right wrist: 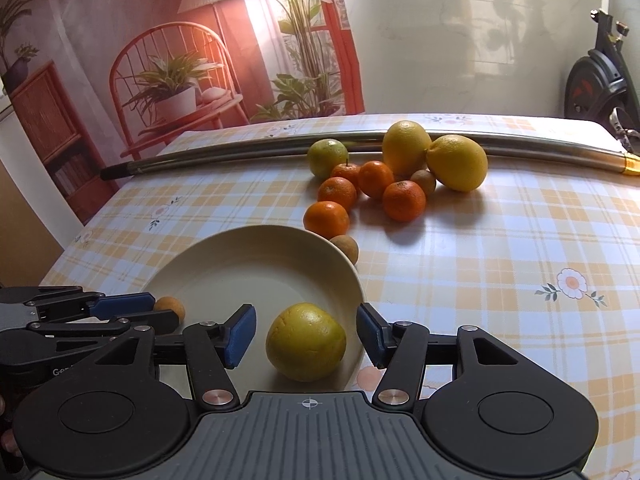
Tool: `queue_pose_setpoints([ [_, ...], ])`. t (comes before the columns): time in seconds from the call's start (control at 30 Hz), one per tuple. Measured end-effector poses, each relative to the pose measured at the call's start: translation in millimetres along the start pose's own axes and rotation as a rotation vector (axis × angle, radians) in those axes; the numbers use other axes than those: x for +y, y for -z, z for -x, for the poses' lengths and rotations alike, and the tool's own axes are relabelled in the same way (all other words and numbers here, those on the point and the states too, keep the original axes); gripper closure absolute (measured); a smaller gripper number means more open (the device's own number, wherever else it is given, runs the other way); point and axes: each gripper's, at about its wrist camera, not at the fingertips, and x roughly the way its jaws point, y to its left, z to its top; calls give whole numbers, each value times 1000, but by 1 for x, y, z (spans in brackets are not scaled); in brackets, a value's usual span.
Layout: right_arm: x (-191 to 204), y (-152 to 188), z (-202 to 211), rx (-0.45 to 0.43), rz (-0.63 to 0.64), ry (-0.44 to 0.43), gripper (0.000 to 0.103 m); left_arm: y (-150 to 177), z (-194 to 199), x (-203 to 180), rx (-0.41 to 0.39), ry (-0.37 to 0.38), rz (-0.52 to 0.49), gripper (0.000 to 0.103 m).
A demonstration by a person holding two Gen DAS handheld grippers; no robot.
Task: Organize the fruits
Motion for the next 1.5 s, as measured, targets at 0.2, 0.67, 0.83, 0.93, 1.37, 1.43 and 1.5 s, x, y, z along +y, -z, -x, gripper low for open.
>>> queue_pose_setpoints([
  [0.2, -4, -5, 5, -32, -2, 7, 51, -8, 3, 0, -5, 8, 1, 71],
  [0.67, -31, -11, 8, -68, -69, 32, 51, -38, -1, -3, -7, 55, 22, 71],
  [0.83, -35, -10, 5, -63, -66, 9, 51, -44, -5, -1, -20, 55, 34, 61],
  [0.93, -35, -12, 6, -66, -58, 3, 51, -48, -5, 0, -35, 59, 42, 51],
  [1.37, -53, -20, 4, -98, -67, 36, 38, -72, -9, -4, -83, 66, 4, 47],
  [1.43, -55, -21, 4, -102, -64, 66, 38, -75, -12, -12, -68, 76, -36, 47],
  [1.5, -58, -21, 3, -105, -61, 88, 38, -77, -17, -21, -53, 92, -69, 47],
])
